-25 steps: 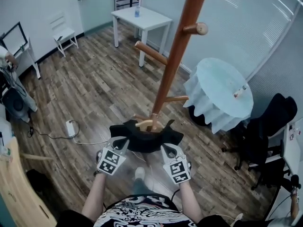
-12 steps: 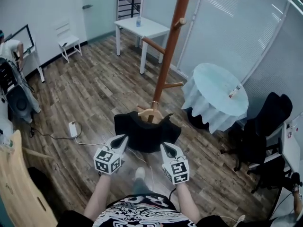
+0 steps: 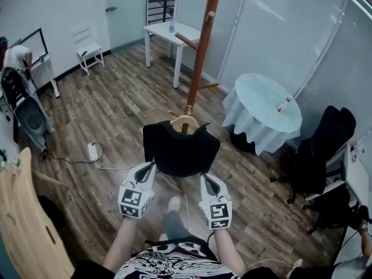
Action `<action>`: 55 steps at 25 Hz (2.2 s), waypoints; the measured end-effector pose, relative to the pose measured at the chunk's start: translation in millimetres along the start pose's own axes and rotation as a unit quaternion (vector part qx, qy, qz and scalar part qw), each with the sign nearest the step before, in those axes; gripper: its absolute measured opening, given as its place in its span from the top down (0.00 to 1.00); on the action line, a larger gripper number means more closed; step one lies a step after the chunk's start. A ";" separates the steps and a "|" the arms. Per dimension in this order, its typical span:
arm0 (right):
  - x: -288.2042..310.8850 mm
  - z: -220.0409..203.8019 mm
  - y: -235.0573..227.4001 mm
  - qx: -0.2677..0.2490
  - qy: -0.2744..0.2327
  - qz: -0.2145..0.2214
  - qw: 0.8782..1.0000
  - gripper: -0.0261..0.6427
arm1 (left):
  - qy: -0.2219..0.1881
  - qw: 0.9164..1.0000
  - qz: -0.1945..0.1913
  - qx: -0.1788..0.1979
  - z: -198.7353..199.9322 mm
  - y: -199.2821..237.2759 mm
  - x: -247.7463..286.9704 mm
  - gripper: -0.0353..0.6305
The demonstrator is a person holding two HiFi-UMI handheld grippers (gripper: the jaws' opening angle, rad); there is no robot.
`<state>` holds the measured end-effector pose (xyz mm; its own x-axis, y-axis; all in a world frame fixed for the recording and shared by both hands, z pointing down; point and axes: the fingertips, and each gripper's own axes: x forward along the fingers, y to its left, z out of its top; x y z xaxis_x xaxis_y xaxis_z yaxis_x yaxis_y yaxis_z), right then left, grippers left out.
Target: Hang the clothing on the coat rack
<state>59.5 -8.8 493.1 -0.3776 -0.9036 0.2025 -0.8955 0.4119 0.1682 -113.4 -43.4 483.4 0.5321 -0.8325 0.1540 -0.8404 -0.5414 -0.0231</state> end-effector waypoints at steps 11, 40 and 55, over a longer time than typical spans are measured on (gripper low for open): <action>-27.1 18.7 -15.6 -0.043 -0.040 -0.014 0.998 0.96 | -0.010 0.998 0.045 0.038 26.2 -21.9 1.4 0.96; 5.1 24.7 -110.5 -0.032 -0.048 0.043 0.997 0.96 | 0.001 0.988 0.146 0.041 50.6 -52.2 62.3 0.96; 9.8 10.1 -114.3 -0.041 -0.028 0.042 0.998 0.96 | 0.003 0.988 0.149 0.038 43.5 -54.9 57.6 0.96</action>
<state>155.8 -65.9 466.0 -0.4645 -0.8701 0.1649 -0.8390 0.4920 0.2323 -32.2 -66.7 450.6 0.2624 -0.9556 0.1342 -0.9492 -0.2807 -0.1424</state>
